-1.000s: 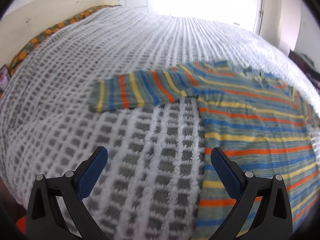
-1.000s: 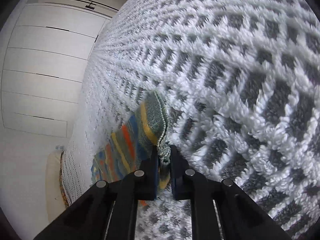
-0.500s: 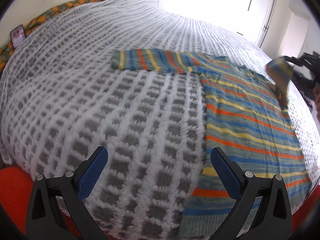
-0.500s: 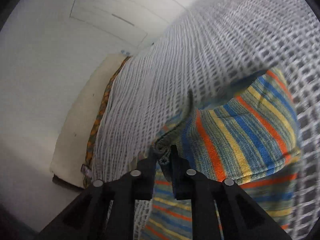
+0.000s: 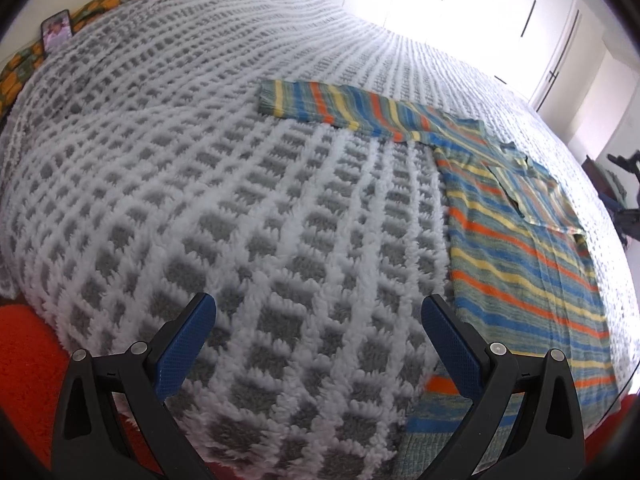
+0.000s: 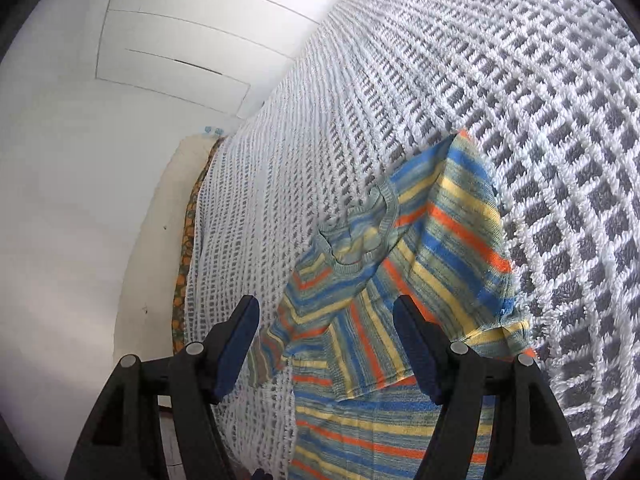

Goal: Fold small clothes
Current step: 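Open the right gripper and withdraw it from the folded side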

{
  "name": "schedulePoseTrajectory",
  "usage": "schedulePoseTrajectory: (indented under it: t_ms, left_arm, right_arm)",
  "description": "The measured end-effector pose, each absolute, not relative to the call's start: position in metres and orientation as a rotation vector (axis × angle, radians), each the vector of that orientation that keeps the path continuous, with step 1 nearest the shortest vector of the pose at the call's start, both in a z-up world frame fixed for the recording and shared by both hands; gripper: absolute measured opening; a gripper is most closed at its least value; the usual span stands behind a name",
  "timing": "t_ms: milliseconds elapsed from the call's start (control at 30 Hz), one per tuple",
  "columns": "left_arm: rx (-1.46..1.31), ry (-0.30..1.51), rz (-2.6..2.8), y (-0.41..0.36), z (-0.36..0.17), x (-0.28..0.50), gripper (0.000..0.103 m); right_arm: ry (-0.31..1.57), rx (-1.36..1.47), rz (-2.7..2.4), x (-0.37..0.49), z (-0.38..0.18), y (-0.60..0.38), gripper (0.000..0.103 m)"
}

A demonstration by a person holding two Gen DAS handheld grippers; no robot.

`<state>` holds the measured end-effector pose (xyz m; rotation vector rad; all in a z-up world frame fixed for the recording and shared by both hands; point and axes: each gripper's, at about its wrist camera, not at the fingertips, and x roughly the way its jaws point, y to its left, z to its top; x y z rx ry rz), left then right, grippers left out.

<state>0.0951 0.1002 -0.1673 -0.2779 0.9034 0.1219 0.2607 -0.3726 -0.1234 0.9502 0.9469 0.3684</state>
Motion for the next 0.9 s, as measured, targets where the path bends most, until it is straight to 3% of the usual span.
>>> schedulePoseTrajectory:
  t_ms: [167, 200, 233, 267, 300, 367, 500, 633, 900]
  left_arm:
    - [-0.229, 0.904, 0.112, 0.089, -0.167, 0.095, 0.102]
    - [-0.227, 0.905, 0.113, 0.089, -0.167, 0.095, 0.102]
    - [-0.228, 0.904, 0.114, 0.090, -0.166, 0.094, 0.102]
    - [-0.229, 0.900, 0.115, 0.091, -0.166, 0.094, 0.102]
    - [-0.228, 0.897, 0.117, 0.091, -0.166, 0.093, 0.102]
    - [-0.229, 0.904, 0.119, 0.092, -0.169, 0.095, 0.102]
    - [-0.238, 0.933, 0.116, 0.092, -0.177, 0.102, 0.102]
    - [-0.216, 0.900, 0.097, 0.087, -0.170, 0.097, 0.102]
    - [-0.203, 0.918, 0.062, 0.083, -0.175, 0.096, 0.102]
  right_arm:
    - [1.211, 0.777, 0.220, 0.292, -0.185, -0.358, 0.070]
    - [1.265, 0.718, 0.109, 0.291, -0.202, -0.363, 0.061]
    - [1.274, 0.731, 0.043, 0.287, -0.213, -0.373, 0.046]
    - [1.239, 0.793, 0.026, 0.281, -0.218, -0.384, 0.045]
    - [1.194, 0.822, 0.018, 0.275, -0.214, -0.391, 0.047]
    - [1.137, 0.728, -0.009, 0.267, -0.191, -0.389, 0.060]
    - [1.067, 0.646, 0.169, 0.245, -0.146, -0.354, 0.066]
    - [1.095, 0.568, 0.258, 0.214, -0.150, -0.319, 0.067]
    - [1.041, 0.438, 0.138, 0.074, -0.174, -0.308, 0.067]
